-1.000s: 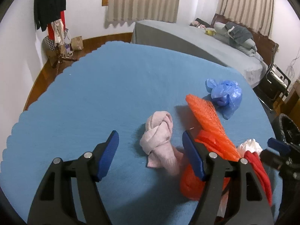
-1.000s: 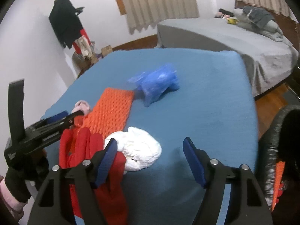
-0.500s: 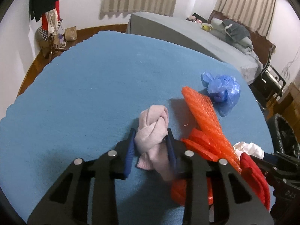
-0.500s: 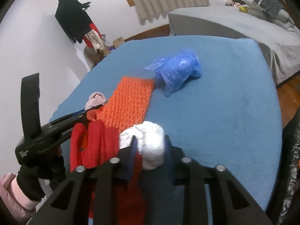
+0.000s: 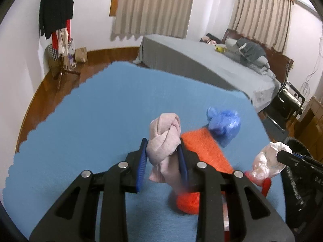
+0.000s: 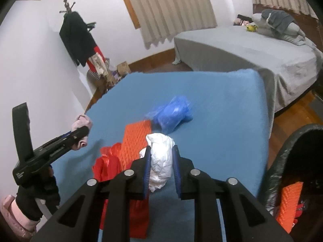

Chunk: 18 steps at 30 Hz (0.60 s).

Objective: Collect trash
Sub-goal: 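Grasp the pink towel with the left tool while the right tool grasps the white cloth, then carry towel and white cloth over the bin and open both tools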

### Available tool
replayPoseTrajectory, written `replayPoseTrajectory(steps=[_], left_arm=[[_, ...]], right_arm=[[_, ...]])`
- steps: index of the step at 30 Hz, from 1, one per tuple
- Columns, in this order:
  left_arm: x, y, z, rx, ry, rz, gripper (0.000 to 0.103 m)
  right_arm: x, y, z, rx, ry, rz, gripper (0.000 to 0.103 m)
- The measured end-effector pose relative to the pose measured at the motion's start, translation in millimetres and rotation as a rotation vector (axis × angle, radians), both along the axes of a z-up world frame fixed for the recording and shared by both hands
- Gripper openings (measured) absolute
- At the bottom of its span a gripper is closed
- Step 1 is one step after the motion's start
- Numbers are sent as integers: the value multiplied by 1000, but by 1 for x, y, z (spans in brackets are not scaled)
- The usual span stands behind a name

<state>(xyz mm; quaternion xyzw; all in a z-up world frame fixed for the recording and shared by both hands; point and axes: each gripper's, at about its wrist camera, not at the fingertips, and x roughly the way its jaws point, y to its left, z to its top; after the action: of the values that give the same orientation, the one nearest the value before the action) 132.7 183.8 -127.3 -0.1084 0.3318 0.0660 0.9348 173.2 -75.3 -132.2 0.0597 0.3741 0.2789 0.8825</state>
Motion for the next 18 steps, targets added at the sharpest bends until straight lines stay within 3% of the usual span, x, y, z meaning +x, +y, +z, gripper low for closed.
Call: replayPoseTrajectory(steps=[9, 18], left_arm=[[-7, -33, 37, 29, -62, -58, 28], [-16, -80, 53, 29, -95, -146, 28]], right_arm=[[-6, -26, 27, -5, -66, -55, 20], [-18, -48, 42, 1, -98, -95, 20]])
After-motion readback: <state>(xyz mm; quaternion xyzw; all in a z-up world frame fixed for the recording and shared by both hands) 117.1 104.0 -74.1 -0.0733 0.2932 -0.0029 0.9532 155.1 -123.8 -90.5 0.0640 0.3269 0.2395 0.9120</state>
